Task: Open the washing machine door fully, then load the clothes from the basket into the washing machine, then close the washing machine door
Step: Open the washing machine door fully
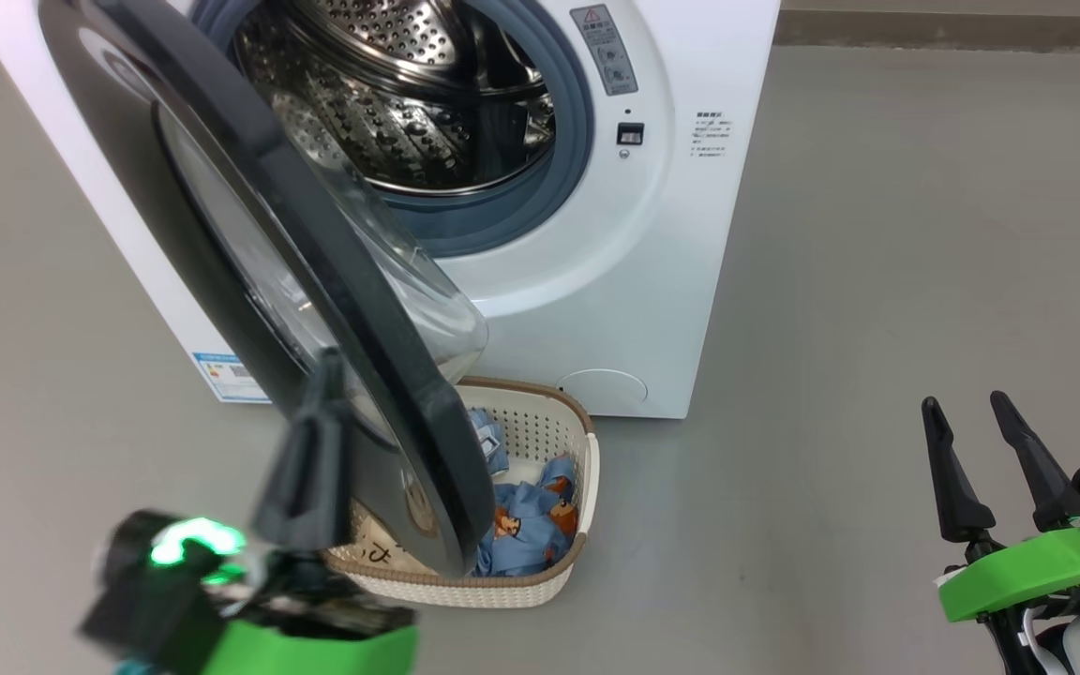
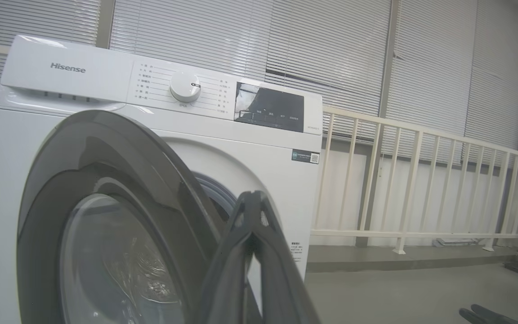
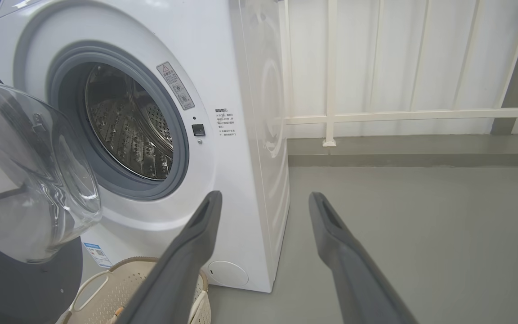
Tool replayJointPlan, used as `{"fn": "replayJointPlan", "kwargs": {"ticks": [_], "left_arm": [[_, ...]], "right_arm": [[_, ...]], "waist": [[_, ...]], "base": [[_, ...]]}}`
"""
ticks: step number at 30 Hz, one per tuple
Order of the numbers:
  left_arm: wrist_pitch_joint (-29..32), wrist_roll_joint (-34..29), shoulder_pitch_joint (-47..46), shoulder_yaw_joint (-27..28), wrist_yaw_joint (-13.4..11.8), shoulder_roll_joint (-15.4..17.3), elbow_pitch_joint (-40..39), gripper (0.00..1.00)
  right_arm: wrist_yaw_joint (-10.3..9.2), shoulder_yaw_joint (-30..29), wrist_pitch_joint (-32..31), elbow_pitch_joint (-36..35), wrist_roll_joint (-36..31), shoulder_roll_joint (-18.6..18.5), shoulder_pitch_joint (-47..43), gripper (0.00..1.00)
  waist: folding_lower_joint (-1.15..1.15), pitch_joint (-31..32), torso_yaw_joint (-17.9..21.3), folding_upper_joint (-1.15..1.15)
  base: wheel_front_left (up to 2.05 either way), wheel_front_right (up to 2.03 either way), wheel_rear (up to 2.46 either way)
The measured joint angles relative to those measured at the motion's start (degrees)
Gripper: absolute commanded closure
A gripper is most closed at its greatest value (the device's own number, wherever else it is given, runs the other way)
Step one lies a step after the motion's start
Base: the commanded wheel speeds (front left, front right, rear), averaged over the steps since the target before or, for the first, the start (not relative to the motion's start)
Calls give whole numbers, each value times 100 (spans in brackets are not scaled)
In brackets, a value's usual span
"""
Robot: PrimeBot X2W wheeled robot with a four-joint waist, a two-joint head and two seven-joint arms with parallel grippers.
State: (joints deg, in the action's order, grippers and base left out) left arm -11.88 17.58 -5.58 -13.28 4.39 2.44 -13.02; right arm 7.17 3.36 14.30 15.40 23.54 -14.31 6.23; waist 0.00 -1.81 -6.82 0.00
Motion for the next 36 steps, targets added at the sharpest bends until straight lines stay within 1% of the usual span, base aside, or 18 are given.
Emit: {"fn": "replayJointPlan", "kwargs": {"ticks": [2, 5, 9, 14, 17, 23, 30, 36], "left_arm": [[141, 62, -130, -334, 0, 3, -4, 100], [188, 215, -316, -746, -52, 12, 144, 100], [170, 587, -530, -1241, -132, 12, 667, 100], [42, 914, -823, -1663, -201, 15, 1385, 100], [-62, 1087, -962, -1789, -280, 15, 1740, 100], [-182, 1315, -1118, -1870, -386, 14, 2278, 100], [-233, 1593, -1164, -1905, -443, 15, 2866, 100], [-243, 1679, -1213, -1889, -436, 12, 3185, 100]], "right_arm": [[0, -20, 0, -11, 0, 1, -2, 0], [0, -13, 0, -25, 0, 8, -1, 0], [0, -19, 0, -36, -23, 8, 0, 0], [0, -22, 0, -70, -33, 5, 1, 0], [0, -37, 0, -75, -35, 4, 2, 0], [0, -48, 0, -94, -42, 2, 4, 0], [0, -47, 0, -101, -70, 3, 4, 0], [0, -40, 0, -118, -77, 4, 4, 0]], "waist": [[0, -26, -20, 0], [0, -79, -15, 0], [0, -133, 14, 0], [0, -210, 33, 0], [0, -243, 48, 0], [0, -261, 44, 0], [0, -222, 20, 0], [0, -196, 9, 0]], "base": [[0, 0, 0], [0, 0, 0], [0, 0, 0], [0, 0, 0], [0, 0, 0], [0, 0, 0], [0, 0, 0], [0, 0, 0]]}}
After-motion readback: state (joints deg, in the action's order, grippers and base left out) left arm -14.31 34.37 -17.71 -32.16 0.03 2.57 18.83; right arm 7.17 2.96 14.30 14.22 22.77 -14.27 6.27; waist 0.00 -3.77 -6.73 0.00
